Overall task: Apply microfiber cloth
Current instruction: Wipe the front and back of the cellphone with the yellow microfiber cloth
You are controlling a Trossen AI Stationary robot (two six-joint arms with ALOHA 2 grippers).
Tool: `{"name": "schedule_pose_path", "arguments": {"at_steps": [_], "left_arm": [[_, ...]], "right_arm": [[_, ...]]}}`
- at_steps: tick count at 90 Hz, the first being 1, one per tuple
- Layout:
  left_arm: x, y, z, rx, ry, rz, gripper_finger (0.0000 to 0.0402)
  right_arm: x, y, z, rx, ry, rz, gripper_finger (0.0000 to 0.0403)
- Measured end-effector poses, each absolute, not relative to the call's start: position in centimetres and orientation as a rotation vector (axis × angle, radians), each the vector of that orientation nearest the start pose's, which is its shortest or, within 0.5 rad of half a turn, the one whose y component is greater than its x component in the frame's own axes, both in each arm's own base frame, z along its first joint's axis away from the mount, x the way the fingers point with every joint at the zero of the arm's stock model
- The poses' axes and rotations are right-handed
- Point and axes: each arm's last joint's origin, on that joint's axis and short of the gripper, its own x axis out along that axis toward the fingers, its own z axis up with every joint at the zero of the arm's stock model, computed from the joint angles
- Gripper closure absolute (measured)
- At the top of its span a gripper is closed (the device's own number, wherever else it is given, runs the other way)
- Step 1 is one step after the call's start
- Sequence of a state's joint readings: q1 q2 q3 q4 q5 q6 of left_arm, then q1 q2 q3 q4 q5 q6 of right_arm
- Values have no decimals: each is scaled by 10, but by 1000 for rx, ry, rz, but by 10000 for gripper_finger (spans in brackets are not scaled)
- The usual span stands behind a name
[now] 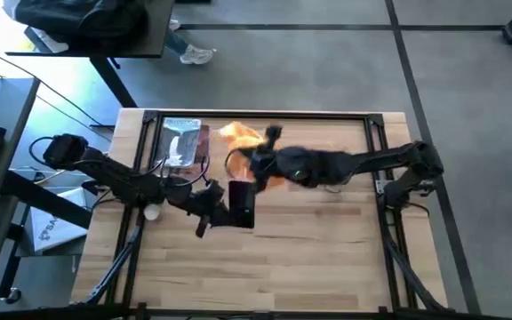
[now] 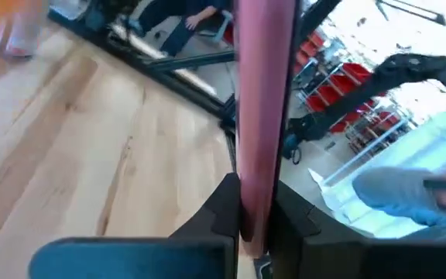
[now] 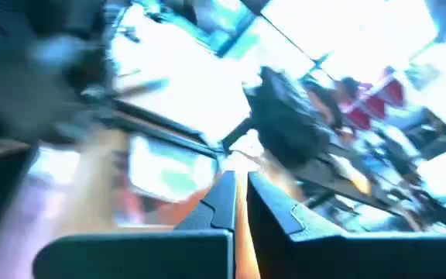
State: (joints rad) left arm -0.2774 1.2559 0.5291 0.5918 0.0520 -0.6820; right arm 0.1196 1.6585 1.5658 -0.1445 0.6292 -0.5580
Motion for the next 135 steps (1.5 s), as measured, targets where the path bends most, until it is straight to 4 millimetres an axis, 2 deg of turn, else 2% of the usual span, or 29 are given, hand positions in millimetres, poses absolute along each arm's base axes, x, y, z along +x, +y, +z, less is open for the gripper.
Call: {"name": "schedule_pose_path", "arguments": {"at_steps": [11,16,26,38,54,65,78,90,99,110,122,135], "left_arm": [[247,-72,223,-699,238,-248,389],[247,-71,223,-716,231,-236,389],[247,-70,222,-736,232,-210,389],[248,-69,222,-770,224,-179,389],[245,-68,220,-809,271,-174,389],[237,-65,222,-828,317,-121,389],[226,-60,221,-860,386,-15,389],[217,-57,215,-890,485,57,389],[213,-57,208,-912,562,82,389],[207,-59,193,-980,644,60,389],[198,-59,176,-1076,746,49,389],[192,-59,164,-1141,793,31,389]], "right_arm": [[351,20,410,-582,335,-461,403],[339,17,416,-540,343,-460,403],[323,15,420,-460,381,-435,403],[314,17,410,-411,492,-355,403],[317,17,368,-314,633,-241,403],[319,14,329,-238,693,-193,403],[325,12,284,-163,684,-150,403],[337,13,241,-111,782,-69,400],[351,15,212,-92,844,-22,383],[365,17,178,-103,904,10,344],[374,8,159,-107,910,-9,299],[384,1,153,-115,835,-26,265]]}}
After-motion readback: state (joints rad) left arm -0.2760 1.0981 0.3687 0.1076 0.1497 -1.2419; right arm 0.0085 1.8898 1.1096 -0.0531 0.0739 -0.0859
